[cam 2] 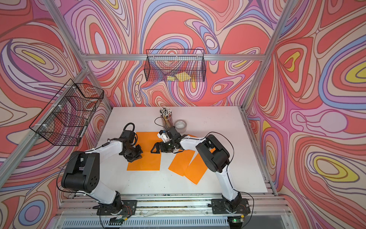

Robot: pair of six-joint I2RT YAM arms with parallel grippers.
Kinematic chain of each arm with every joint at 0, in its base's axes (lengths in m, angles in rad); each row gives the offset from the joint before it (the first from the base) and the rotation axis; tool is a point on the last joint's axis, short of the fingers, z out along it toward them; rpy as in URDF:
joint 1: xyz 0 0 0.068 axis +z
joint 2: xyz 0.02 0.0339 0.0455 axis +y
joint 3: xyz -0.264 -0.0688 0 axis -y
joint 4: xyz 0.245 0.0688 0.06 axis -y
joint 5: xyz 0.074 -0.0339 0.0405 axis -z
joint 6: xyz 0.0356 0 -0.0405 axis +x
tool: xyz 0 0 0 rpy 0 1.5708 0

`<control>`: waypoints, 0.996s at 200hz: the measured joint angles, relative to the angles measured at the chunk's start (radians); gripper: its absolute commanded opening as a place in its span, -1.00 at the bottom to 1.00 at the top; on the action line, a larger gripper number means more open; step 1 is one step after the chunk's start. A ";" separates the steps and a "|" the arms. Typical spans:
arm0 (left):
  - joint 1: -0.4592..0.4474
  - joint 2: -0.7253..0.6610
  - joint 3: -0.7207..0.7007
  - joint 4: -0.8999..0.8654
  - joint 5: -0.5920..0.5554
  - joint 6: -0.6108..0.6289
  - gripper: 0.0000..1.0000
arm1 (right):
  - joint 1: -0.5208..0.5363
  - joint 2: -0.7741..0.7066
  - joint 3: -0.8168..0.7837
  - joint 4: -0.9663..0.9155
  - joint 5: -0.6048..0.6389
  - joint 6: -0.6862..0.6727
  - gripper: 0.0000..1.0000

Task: Fold the rectangular paper in half along the long edge
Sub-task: Pick up the paper from the center of the board.

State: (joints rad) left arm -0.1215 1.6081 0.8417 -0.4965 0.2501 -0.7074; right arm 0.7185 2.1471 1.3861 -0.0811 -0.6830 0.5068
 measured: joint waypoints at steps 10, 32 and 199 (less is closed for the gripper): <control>-0.003 0.002 0.000 0.008 0.005 -0.003 -1.00 | 0.002 0.007 0.008 0.002 -0.005 0.003 0.96; -0.016 0.008 0.000 0.031 0.015 -0.010 -1.00 | 0.005 0.018 0.023 0.006 -0.014 0.003 0.96; -0.039 0.000 -0.026 0.101 0.038 -0.037 -1.00 | 0.009 0.027 -0.178 0.435 -0.228 0.311 0.96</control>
State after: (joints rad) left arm -0.1604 1.6077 0.8158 -0.3954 0.2882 -0.7444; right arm 0.7277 2.1738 1.2079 0.3534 -0.9108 0.8173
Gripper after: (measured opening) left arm 0.047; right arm 0.982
